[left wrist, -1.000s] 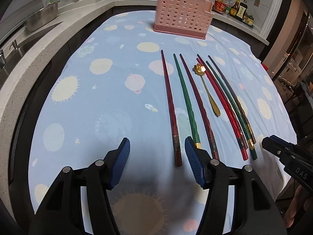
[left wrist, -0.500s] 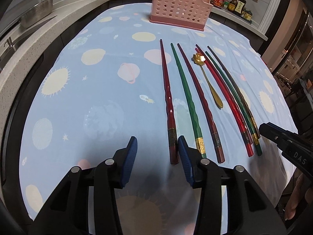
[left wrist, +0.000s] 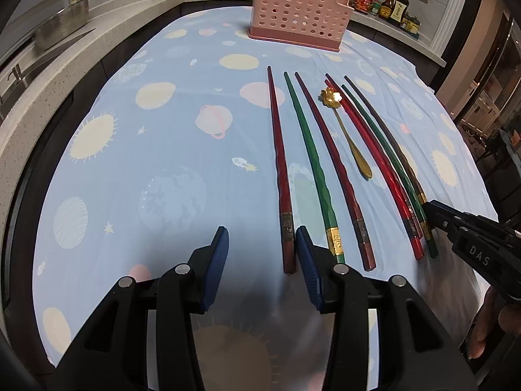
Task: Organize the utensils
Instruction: 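Grasp the brown gold-banded chopstick with the right tool while the left tool grasps a red chopstick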
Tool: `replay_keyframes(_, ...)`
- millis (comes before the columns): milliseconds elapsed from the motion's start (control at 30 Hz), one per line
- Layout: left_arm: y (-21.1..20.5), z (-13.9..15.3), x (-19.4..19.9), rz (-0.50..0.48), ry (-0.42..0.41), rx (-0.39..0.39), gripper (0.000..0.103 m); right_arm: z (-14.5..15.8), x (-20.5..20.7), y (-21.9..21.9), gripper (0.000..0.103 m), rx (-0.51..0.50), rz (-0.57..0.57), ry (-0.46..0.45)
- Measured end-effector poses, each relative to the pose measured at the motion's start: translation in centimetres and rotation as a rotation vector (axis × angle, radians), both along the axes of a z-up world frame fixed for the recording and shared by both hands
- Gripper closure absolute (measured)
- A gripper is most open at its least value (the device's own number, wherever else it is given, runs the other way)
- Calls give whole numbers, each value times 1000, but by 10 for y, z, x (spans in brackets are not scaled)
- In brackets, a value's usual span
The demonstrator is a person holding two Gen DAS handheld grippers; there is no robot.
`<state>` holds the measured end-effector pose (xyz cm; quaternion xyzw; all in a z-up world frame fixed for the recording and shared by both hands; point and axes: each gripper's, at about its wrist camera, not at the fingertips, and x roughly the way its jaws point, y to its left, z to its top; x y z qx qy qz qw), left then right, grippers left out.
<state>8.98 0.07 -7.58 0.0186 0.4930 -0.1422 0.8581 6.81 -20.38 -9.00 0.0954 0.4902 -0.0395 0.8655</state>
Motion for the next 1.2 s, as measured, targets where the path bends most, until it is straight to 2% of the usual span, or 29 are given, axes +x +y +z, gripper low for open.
replay_keyframes(100, 0, 0, -1, 4, -5, 1, 65, 0, -1, 0, 94, -3, 3, -4)
replay_keyframes(267, 5, 0, -1, 4, -2, -17, 90, 1, -3, -1, 96, 4, 8, -9)
replay_keyframes(333, 7, 0, 0, 0, 0, -23, 95, 2, -4, -1, 96, 14, 8, -10)
replay_keyframes(533, 11, 4, -2, 10, 4, -35, 96, 14, -10, -2, 96, 33, 2, -32)
replay_keyframes(767, 16, 24, -4, 24, -17, -48, 96, 44, -17, -7, 96, 56, -14, -94)
replay_keyframes(1200, 15, 98, 10, 49, -139, -100, 96, 114, -9, -26, 96, 101, -38, -227)
